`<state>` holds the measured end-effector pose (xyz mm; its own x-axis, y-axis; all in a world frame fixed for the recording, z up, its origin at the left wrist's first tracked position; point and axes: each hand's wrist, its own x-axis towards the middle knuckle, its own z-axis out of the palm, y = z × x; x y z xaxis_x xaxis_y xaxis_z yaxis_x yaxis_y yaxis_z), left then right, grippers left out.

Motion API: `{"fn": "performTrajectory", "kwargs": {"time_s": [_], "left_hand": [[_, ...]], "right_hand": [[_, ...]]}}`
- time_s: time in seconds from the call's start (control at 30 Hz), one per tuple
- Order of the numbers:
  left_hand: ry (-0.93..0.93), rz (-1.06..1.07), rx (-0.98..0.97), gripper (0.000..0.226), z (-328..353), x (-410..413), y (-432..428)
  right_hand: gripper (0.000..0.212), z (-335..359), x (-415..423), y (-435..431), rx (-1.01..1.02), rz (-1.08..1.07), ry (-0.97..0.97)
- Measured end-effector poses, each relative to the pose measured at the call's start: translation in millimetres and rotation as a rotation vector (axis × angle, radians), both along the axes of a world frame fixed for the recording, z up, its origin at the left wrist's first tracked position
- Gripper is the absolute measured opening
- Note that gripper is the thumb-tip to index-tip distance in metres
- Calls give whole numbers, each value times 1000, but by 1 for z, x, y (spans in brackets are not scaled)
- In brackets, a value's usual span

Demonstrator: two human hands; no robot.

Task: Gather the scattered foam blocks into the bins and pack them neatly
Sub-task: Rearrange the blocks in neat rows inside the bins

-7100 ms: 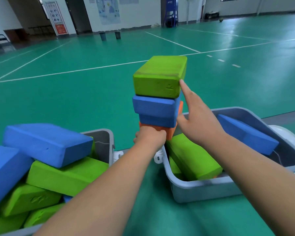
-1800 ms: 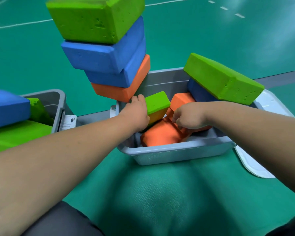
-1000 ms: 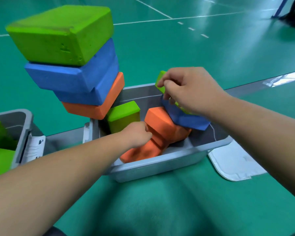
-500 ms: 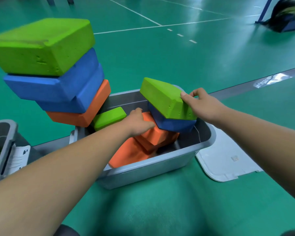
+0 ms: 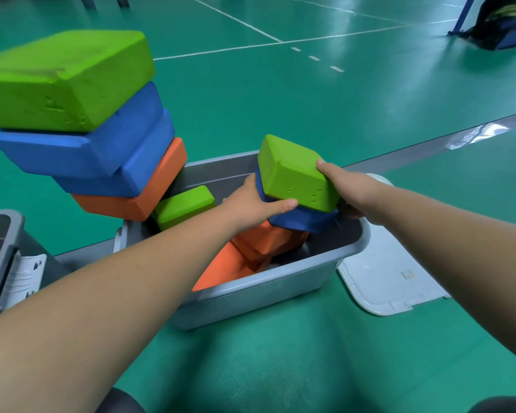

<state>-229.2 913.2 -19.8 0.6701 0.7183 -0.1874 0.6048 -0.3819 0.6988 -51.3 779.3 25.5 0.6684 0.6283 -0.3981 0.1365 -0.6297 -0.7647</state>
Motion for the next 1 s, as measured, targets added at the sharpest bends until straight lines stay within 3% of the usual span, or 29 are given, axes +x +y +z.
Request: {"fn": "performTrajectory", "kwargs": {"time_s": [0.07, 0.17, 0.3, 0.53, 0.73, 0.9, 1.0], "left_hand": [[11, 28, 40, 134, -2, 1, -2], [-31, -12, 113, 135, -9, 6, -5], [-39, -24, 90, 120, -10, 15, -16], [-334, 13, 12, 71, 2, 2, 12], [-505, 85, -165, 68, 9, -13, 39], [-307, 49, -109, 79, -7, -40, 52], [-221, 33, -258, 89, -24, -55, 61]], "right_hand": [[112, -5, 6, 2, 30, -20, 76], [113, -14, 9, 6, 74, -15, 216], [60, -12, 6, 7, 161, -42, 294], [29, 2, -12, 13, 221, -84, 334], [45, 6, -36, 28, 252, -100, 496], [84, -16, -46, 39, 132, -145, 560], [94, -26, -47, 34, 94, -157, 626]]}}
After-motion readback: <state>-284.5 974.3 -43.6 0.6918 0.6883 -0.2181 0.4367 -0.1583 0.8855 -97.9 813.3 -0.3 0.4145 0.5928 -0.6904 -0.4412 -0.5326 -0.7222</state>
